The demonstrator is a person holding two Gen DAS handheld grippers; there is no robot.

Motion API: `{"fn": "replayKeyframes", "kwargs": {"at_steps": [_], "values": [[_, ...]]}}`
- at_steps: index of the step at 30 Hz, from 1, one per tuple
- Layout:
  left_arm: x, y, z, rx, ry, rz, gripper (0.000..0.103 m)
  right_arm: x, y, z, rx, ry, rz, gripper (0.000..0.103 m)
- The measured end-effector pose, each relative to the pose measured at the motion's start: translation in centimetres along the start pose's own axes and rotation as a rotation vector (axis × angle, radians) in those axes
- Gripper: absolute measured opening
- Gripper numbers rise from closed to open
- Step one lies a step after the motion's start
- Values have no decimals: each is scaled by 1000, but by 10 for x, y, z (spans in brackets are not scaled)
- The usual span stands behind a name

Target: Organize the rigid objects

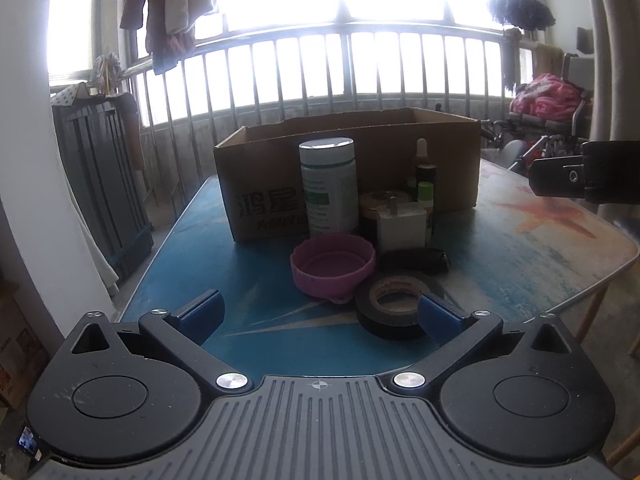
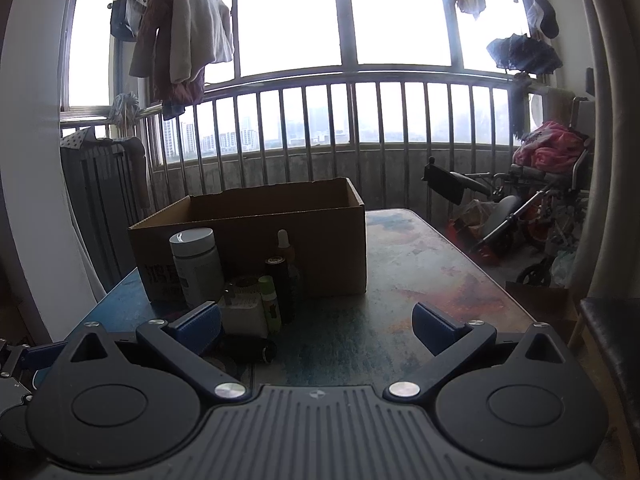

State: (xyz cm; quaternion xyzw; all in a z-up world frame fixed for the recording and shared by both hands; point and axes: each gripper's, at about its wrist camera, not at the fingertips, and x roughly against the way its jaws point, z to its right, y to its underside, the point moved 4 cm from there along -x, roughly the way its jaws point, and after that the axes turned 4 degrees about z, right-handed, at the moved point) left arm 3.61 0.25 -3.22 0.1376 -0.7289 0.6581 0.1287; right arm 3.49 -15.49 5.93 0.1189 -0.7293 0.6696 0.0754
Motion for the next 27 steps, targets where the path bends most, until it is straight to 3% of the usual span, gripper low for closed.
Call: {"fn": "replayKeyframes", "kwargs": {"at_steps": [14,22,27], "values": [[-4,3,-1,6,-3,-16,103,-1,1,6,-31,-3,-1,103],[-11,9,0,20,33,-38,103,-6,5,1,-21,-39,-13,103],[-15,13,-3,12,36,-40,102,-13,7,-2,-43,-106,-28,103]]}}
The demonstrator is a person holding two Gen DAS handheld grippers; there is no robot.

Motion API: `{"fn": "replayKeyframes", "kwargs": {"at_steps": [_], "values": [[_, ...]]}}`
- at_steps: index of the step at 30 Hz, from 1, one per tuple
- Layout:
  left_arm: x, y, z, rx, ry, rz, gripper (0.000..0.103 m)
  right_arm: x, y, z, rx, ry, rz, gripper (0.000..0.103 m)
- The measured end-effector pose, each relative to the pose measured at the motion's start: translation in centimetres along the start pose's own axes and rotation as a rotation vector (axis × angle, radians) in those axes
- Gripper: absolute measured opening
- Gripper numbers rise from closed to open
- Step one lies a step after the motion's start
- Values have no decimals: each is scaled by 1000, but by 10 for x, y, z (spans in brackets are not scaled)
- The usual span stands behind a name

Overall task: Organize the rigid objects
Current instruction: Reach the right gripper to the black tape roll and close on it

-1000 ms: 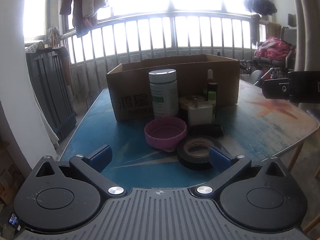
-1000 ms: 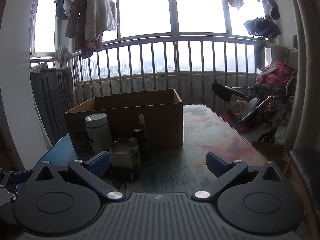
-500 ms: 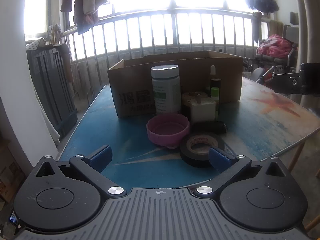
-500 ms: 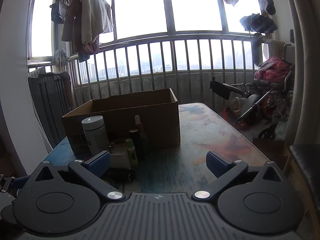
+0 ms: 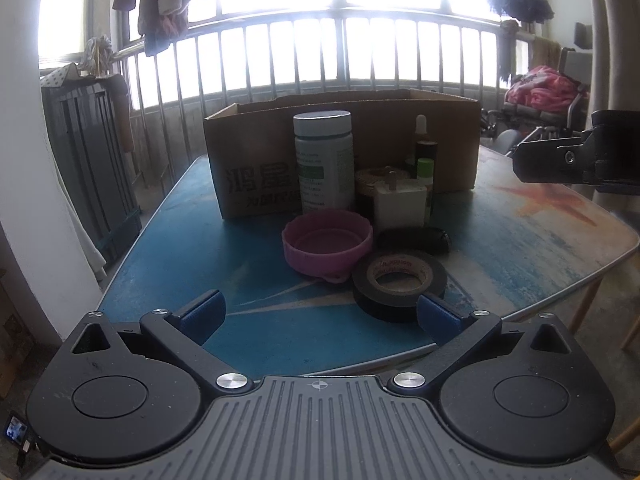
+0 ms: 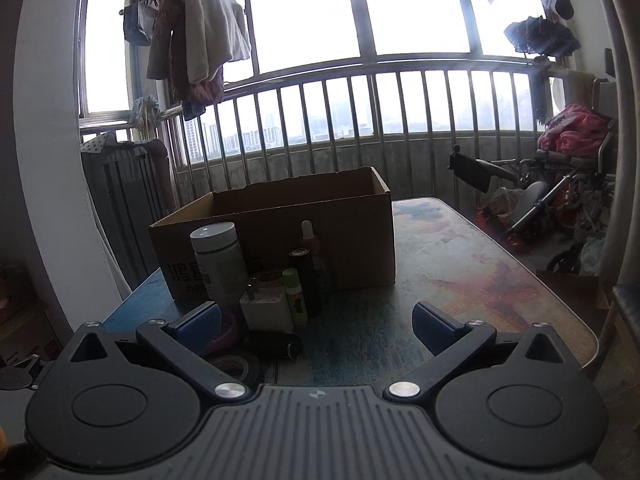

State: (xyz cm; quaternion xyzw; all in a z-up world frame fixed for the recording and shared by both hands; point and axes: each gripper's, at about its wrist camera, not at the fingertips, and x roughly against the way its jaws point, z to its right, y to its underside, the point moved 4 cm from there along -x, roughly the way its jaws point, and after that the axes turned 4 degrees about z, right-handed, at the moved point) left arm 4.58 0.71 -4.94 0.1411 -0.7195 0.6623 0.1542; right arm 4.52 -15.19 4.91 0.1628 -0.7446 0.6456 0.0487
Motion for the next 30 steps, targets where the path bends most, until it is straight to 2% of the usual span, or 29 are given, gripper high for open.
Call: {"fn": "replayKeyframes", "kwargs": {"at_steps": [2,6,11,17,19,23,24,25,28,30], "values": [[-1,-1,-2,-3,0,13,102,-3,0,1,-6,-24,-18,103],[-7,-2,-5,7,55,18,99,-10,0,9,-38,-74,-49,103],[-21,1,-10,72,115,-11,84,-25,1,9,4,-141,-118,102],[-32,-2,-13,153,190,-35,71,-47,7,-5,48,-266,-227,94],[-34,-3,-12,169,216,-38,62,-55,11,-11,57,-303,-264,81],[-40,-4,-11,188,246,-59,48,-76,21,-12,55,-284,-331,69],[-40,-4,-12,206,262,-65,41,-81,23,-10,40,-288,-352,64],[-41,-3,-13,234,282,-73,35,-84,24,-9,19,-299,-367,53],[-41,-3,-15,267,313,-84,30,-92,30,-4,-55,-355,-430,37],[-40,-3,-13,245,305,-76,29,-94,32,-1,-80,-372,-446,32]]}}
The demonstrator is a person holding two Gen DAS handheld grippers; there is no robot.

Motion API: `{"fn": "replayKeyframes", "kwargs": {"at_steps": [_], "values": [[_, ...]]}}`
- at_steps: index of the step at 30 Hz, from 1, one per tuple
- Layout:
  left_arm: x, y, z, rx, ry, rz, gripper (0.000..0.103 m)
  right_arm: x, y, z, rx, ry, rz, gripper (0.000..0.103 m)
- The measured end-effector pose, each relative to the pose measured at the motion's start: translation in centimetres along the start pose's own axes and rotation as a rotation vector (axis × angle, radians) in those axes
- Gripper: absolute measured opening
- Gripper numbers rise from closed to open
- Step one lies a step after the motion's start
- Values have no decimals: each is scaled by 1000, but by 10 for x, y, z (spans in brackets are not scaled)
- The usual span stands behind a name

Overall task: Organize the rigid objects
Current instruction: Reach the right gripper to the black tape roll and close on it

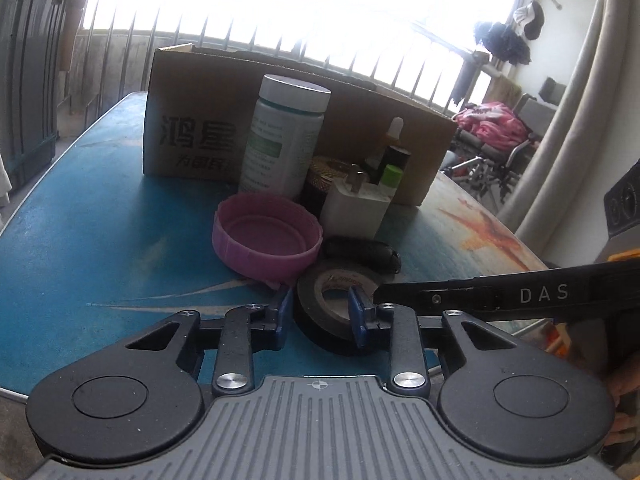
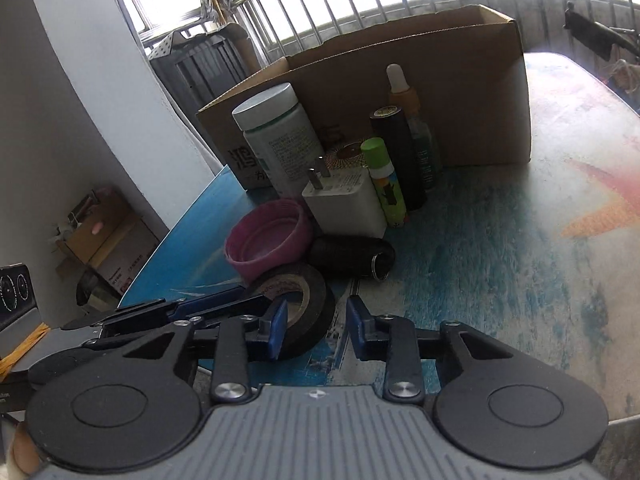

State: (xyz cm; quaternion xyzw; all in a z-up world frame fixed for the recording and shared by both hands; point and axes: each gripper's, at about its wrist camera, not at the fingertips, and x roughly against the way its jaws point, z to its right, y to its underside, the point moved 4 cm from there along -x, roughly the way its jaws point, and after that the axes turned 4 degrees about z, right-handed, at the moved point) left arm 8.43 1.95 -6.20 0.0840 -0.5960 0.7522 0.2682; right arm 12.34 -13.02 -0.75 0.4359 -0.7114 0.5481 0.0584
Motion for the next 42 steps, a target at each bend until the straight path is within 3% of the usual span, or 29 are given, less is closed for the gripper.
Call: {"fn": "replayKeyframes", "kwargs": {"at_steps": [6,9,10,11,14,17,21,28,38,42], "values": [[4,1,10,-107,-19,1,28,-1,1,-4,-9,-23,-33,28],[7,4,17,-179,-16,1,27,1,2,-9,20,2,-44,34],[7,5,19,-197,-14,-5,21,2,3,-12,41,19,-43,38],[7,6,23,-237,-22,-3,21,3,4,-15,60,27,-45,40],[8,7,27,-295,-27,6,21,3,7,-21,111,53,-46,41],[9,6,28,-321,-22,17,18,5,8,-20,108,51,-40,28],[13,3,34,-378,-18,21,15,12,13,-21,130,75,27,24],[24,-4,38,-388,10,43,12,32,19,-32,168,101,119,21],[42,-21,52,-424,16,116,12,54,11,-57,296,166,234,18],[47,-34,57,-441,3,154,12,67,-5,-67,324,155,270,18]]}}
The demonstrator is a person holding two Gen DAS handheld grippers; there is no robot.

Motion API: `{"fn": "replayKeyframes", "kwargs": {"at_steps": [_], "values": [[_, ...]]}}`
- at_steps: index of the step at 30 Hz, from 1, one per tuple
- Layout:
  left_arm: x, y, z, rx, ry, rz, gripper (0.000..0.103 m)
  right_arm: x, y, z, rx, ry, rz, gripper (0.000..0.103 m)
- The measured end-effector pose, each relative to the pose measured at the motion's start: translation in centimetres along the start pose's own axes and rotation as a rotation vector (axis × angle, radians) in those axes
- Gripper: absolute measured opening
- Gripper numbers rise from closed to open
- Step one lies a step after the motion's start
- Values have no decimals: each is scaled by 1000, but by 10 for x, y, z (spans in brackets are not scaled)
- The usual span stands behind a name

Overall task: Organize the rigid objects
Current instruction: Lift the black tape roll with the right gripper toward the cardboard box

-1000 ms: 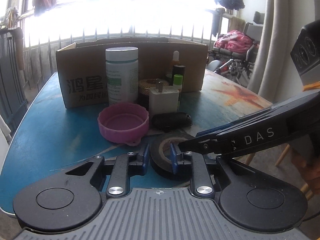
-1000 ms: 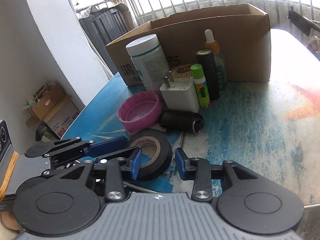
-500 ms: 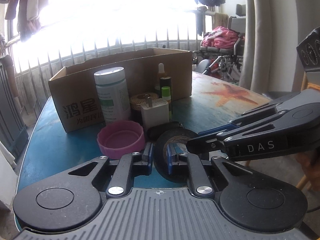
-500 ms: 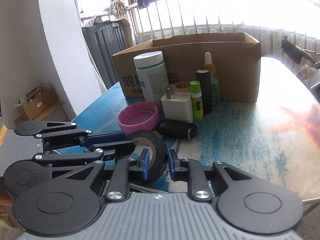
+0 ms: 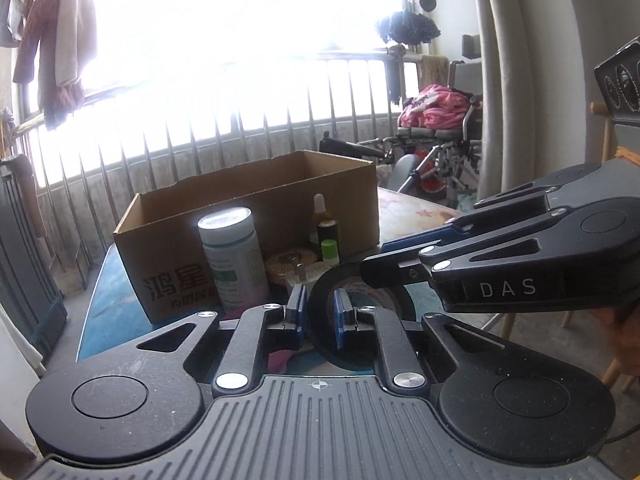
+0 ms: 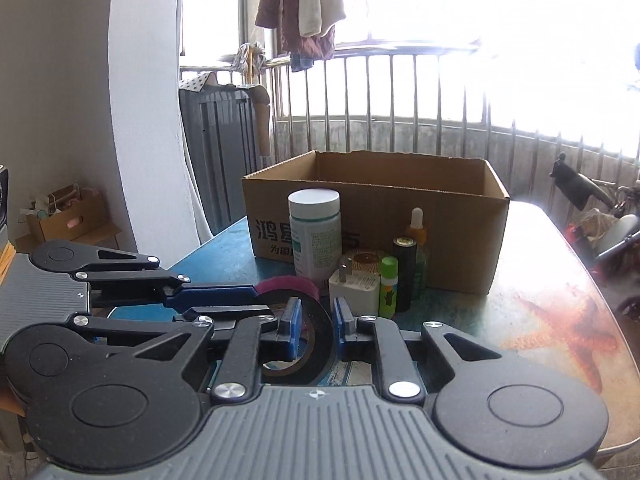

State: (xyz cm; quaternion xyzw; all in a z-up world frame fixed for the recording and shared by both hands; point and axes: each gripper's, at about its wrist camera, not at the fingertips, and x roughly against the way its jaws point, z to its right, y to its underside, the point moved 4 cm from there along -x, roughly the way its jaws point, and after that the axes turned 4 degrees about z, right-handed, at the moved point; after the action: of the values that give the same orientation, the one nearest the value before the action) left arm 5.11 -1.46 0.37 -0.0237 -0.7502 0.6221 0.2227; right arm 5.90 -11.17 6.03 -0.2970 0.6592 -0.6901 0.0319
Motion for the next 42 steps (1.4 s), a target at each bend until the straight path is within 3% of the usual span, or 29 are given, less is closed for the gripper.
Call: {"fn": "replayKeyframes", "kwargs": {"at_steps": [9,10,12,16,19,23,26,30,32,34,37,42], "values": [[-15,-25,-15,-15,-39,43,12,-6,-20,12,-18,12,18,18],[-17,-26,-16,-17,-44,41,2,-7,-20,15,-27,27,28,14],[-18,-31,-20,-4,-39,39,0,-7,-21,21,-49,45,46,11],[-34,-26,-15,-49,-2,-39,0,-14,-22,30,-115,-12,11,11],[-48,3,-17,-70,-38,-87,0,-29,-11,35,-127,1,-40,11],[-4,38,-51,143,-103,-28,2,-36,23,34,-253,-67,-100,11],[18,64,-79,269,-152,-85,4,-33,39,21,-277,-134,-116,13],[14,81,-91,372,-78,-120,4,-47,41,1,-242,-181,-150,13],[4,79,-91,411,-50,-118,9,-58,41,-4,-229,-166,-167,13],[-3,75,-92,414,-43,-121,25,-67,43,-6,-240,-174,-193,13],[-3,66,-92,438,-22,-98,38,-74,44,-5,-277,-177,-203,14],[-18,64,-79,347,22,-190,39,-74,43,-3,-280,-163,-214,14]]}}
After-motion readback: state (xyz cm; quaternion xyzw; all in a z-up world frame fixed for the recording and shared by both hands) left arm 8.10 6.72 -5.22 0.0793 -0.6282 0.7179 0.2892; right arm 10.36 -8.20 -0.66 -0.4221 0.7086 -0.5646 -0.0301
